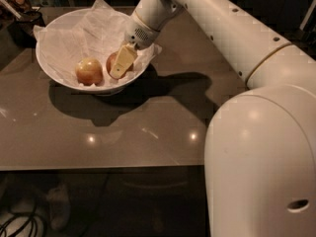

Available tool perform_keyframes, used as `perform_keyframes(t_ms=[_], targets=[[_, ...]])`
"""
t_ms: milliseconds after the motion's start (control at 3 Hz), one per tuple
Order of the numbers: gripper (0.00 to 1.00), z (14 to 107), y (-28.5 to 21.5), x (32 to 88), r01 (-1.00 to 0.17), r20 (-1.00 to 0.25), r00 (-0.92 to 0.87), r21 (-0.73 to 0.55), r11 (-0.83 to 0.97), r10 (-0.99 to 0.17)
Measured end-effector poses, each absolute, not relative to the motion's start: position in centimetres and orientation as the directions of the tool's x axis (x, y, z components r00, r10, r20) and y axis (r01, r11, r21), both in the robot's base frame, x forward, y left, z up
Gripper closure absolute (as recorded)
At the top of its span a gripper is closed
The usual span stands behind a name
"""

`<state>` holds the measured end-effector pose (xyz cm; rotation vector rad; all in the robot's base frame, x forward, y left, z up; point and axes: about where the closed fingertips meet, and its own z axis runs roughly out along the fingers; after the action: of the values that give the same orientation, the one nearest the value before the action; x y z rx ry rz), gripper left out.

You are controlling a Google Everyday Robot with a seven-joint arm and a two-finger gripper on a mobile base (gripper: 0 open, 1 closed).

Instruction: Pick apple from white bowl

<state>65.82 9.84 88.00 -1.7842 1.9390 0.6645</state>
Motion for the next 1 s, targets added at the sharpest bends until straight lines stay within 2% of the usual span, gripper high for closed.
perform_keyframes(t_ms=[1000], targets=[[1.0, 92.1, 9.8, 65.8, -0.997, -0.649, -0.062, 0.081, 0.012, -0.759]])
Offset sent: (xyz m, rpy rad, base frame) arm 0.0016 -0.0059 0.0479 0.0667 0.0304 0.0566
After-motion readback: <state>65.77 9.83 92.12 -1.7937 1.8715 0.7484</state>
